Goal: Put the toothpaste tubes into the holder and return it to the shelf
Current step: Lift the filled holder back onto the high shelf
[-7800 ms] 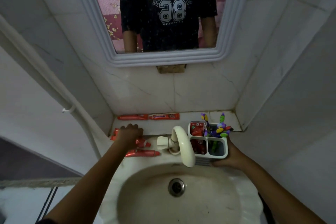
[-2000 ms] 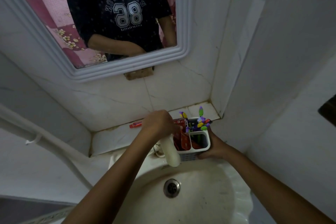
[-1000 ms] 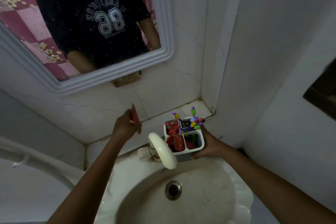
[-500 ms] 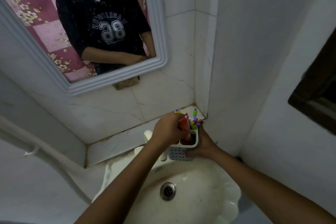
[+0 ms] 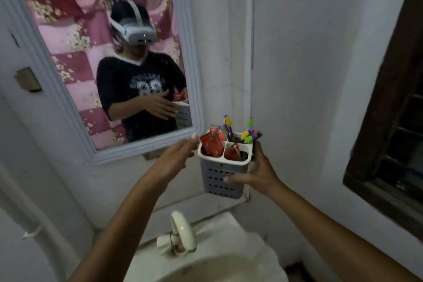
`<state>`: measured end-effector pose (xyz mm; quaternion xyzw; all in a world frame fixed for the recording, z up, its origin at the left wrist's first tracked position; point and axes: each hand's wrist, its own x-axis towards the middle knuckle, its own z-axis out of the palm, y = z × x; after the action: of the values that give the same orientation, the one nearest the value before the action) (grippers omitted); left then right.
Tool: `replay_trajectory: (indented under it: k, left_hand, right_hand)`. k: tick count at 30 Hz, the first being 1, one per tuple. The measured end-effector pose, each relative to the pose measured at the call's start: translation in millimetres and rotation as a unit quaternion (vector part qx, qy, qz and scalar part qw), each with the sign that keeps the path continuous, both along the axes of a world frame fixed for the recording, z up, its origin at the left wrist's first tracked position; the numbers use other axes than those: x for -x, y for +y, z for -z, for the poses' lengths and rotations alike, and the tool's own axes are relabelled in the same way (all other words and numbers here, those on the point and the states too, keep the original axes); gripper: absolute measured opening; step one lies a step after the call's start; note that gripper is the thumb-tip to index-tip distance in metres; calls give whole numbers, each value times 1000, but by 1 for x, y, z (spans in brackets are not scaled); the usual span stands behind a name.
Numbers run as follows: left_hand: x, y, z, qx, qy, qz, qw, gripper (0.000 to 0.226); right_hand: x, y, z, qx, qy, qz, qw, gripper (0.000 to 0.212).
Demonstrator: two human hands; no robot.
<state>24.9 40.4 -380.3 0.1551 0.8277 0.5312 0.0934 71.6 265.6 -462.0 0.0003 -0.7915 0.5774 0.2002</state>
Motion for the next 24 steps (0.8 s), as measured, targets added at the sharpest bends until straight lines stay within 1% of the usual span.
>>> replay_trajectory:
  k: [1, 2, 4, 7, 9, 11, 12, 13, 14, 15, 16, 17, 18, 20, 21, 24]
  left_hand:
    - [-4, 1, -19, -27, 3, 33, 999, 54]
    - [-8, 3, -41, -49, 30, 57, 997, 53]
    - [-13, 4, -92, -88, 116, 81, 986, 46]
    - [-21, 1, -182, -137, 233, 90, 959, 32]
    - [-21, -6, -241, -132, 329, 80, 932, 34]
    - [-17, -15, -298, -74, 440, 42, 894, 49]
    - [-11, -20, -325, -7, 503, -1, 864, 58]
    - [-5, -26, -349, 80, 562, -61, 821, 63]
    - [0, -31, -371, 162, 611, -128, 765, 65]
    - [8, -36, -390, 225, 643, -182, 709, 67]
    - [17, -41, -405, 275, 658, -218, 666, 70]
    - [28, -46, -417, 320, 655, -240, 641, 73]
    - [41, -51, -425, 363, 639, -253, 629, 77]
    - [64, -60, -432, 423, 601, -259, 627, 81]
    - [73, -63, -432, 428, 596, -258, 629, 82]
    - [90, -65, -423, 379, 625, -259, 631, 81]
  right_hand:
    - [3, 1, -30, -7, 22, 7, 1000, 101]
    - [7, 2, -60, -13, 45, 14, 999, 99]
    - [11, 2, -126, -21, 97, 23, 995, 94]
    - [14, 2, -228, -10, 156, 18, 988, 90]
    - [14, 4, -300, -7, 184, 1, 983, 84]
    - [9, 4, -370, -21, 215, 2, 976, 79]
    - [6, 4, -403, -29, 229, 2, 973, 76]
    - [4, 2, -433, -36, 241, 4, 970, 72]
    - [2, -1, -462, -40, 251, 10, 967, 69]
    - [2, -3, -488, -41, 258, 22, 965, 69]
    - [3, -6, -512, -39, 262, 37, 963, 73]
    - [4, -9, -534, -40, 267, 52, 961, 79]
    - [6, -13, -553, -44, 273, 69, 959, 88]
    - [13, -19, -583, -56, 279, 106, 953, 106]
    - [19, -22, -594, -60, 278, 127, 950, 114]
    - [40, -29, -614, -90, 268, 218, 934, 128]
